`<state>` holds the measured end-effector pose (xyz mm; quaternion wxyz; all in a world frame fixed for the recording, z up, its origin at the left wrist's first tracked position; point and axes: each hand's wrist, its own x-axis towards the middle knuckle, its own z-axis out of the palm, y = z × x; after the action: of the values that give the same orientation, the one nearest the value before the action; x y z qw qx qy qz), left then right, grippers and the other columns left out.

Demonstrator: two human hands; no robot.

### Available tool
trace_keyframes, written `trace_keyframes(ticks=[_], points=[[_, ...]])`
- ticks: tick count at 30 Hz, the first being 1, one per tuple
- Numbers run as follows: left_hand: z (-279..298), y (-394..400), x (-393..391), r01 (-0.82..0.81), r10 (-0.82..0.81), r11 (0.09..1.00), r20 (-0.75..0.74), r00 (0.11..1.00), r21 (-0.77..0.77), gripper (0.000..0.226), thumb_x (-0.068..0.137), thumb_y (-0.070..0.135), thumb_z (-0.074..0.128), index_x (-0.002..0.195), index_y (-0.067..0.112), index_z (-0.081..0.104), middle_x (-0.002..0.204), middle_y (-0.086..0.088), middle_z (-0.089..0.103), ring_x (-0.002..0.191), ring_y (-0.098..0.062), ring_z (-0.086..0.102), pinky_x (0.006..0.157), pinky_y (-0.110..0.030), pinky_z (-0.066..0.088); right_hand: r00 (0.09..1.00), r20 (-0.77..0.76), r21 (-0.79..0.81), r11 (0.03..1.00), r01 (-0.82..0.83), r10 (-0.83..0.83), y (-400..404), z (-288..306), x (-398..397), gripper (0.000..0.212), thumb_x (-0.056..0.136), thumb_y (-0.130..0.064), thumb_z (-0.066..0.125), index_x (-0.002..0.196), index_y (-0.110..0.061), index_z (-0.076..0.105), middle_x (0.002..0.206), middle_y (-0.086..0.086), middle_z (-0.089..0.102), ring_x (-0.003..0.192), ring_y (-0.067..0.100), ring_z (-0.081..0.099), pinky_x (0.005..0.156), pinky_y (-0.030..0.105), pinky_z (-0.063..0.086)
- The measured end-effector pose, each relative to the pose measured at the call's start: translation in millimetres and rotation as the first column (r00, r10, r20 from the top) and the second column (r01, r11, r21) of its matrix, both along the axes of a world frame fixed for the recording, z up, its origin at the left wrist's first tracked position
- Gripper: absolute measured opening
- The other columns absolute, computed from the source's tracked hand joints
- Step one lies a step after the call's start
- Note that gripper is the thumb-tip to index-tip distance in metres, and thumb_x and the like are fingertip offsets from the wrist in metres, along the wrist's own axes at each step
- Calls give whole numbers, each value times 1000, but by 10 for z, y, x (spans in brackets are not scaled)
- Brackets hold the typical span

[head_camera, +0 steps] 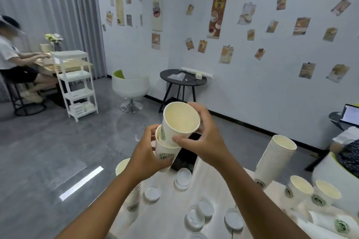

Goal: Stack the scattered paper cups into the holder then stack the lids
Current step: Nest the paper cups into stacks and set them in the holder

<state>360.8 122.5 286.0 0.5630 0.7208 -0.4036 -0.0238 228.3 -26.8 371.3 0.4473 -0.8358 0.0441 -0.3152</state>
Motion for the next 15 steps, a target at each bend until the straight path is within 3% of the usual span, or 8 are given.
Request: trace_keyframes(ticks=[3,6,12,15], points=[[109,113,180,-54,54,998,10,998,-41,92,64,13,96,129,43,40,124,21,59,113,2,58,79,-13,52,995,-96,-7,1000,-17,17,57,-35,254,93,71,-38,92,147,-42,38,136,-19,54,126,2,54,101,42,54],[207,229,368,-82,82,995,2,997,-52,92,66,18,97,133,43,39,127,25,57,116,7,55,80,-11,50,986,-158,-17,998,-54,50,128,-100,475,96,68,-45,90,147,-47,35,141,-19,48,126,4,52,101,43,54],[284,471,615,-117,116,992,-32,993,-36,94,51,49,86,133,48,40,132,26,55,120,6,55,76,-16,50,984,-133,47,993,-112,118,353,-251,842,87,72,-37,88,142,-51,38,145,-24,44,129,6,51,94,38,59],[274,604,687,-154,152,987,-38,988,-37,92,55,45,94,131,48,41,131,27,54,118,9,54,76,-18,53,985,-112,103,988,-119,130,464,-332,1000,87,75,-25,88,142,-50,38,143,-23,46,130,5,50,93,34,60]])
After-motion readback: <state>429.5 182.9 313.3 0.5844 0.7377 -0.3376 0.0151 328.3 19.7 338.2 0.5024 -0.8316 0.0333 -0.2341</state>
